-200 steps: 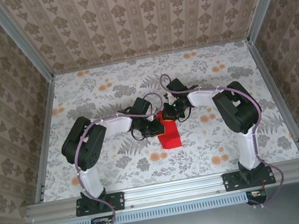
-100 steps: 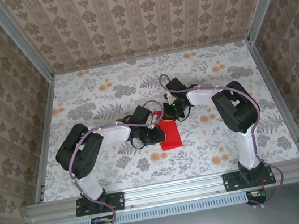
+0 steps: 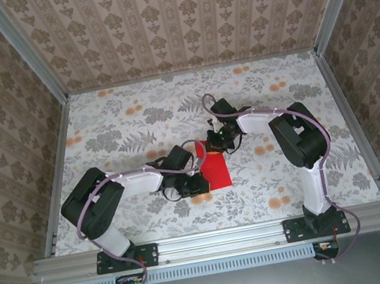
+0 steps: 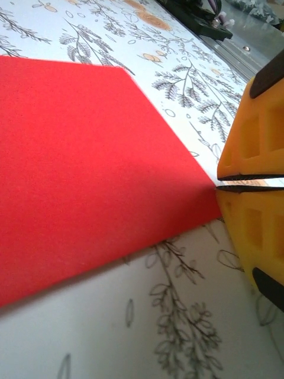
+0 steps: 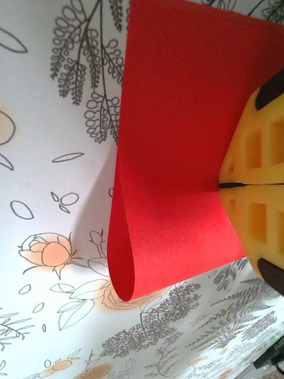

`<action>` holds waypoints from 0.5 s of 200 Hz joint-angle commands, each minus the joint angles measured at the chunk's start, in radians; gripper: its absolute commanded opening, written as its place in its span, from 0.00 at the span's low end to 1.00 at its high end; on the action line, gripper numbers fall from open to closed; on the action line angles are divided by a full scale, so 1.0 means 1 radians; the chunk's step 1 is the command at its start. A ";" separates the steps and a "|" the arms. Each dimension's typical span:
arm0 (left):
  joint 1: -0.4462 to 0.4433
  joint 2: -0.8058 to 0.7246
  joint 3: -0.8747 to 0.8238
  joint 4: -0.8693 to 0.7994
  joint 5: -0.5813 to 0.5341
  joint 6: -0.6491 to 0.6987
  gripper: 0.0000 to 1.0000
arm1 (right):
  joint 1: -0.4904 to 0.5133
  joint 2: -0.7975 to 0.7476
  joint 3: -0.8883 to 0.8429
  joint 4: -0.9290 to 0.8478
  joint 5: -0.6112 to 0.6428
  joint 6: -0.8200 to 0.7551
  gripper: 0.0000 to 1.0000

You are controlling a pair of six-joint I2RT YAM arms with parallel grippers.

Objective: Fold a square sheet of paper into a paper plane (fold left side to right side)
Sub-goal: First fold the square sheet of paper in half at the center of the table.

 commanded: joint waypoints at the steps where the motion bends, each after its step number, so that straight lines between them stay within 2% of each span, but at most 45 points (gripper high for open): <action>1: 0.019 -0.058 0.063 -0.095 0.022 0.032 0.15 | -0.010 0.058 -0.004 -0.058 0.076 -0.020 0.07; 17: 0.048 -0.070 0.120 -0.166 0.016 0.076 0.17 | -0.010 0.056 -0.004 -0.059 0.075 -0.024 0.07; 46: 0.121 -0.041 0.204 -0.193 0.013 0.137 0.18 | -0.010 0.052 -0.004 -0.064 0.075 -0.030 0.07; 76: 0.146 0.085 0.319 -0.222 0.013 0.210 0.18 | -0.009 0.047 -0.007 -0.061 0.072 -0.032 0.07; 100: 0.141 0.178 0.374 -0.204 0.030 0.219 0.18 | -0.007 0.047 -0.007 -0.058 0.067 -0.033 0.07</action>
